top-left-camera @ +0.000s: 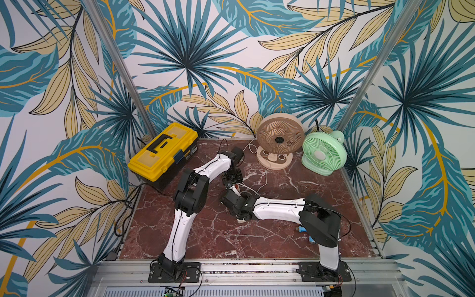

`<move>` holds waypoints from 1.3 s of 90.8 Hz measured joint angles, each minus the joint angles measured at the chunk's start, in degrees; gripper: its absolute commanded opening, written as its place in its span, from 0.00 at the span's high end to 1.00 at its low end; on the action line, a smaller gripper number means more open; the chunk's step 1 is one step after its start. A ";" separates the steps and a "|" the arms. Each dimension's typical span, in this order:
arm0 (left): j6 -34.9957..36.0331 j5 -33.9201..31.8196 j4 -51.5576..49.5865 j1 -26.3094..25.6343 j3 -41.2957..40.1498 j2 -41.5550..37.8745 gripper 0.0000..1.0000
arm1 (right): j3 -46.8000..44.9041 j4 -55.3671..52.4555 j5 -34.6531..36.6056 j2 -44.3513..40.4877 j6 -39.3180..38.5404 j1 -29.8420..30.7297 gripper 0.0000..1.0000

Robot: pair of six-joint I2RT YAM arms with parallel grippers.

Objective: Unplug the desk fan from the power strip
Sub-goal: Remove the plug from the socket.

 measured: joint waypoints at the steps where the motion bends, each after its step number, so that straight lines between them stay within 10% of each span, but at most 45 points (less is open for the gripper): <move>1: 0.00 0.02 0.00 0.02 0.00 0.00 1.00 | 0.09 -0.04 0.35 0.13 -0.07 0.13 1.00; 52: -0.13 0.63 0.11 0.26 -0.04 0.00 1.00 | 1.11 -1.25 3.61 1.22 0.26 0.83 1.00; 118: -2.51 0.55 0.61 0.20 -0.04 0.00 1.00 | -9.97 9.60 -21.97 -7.58 11.06 -9.88 1.00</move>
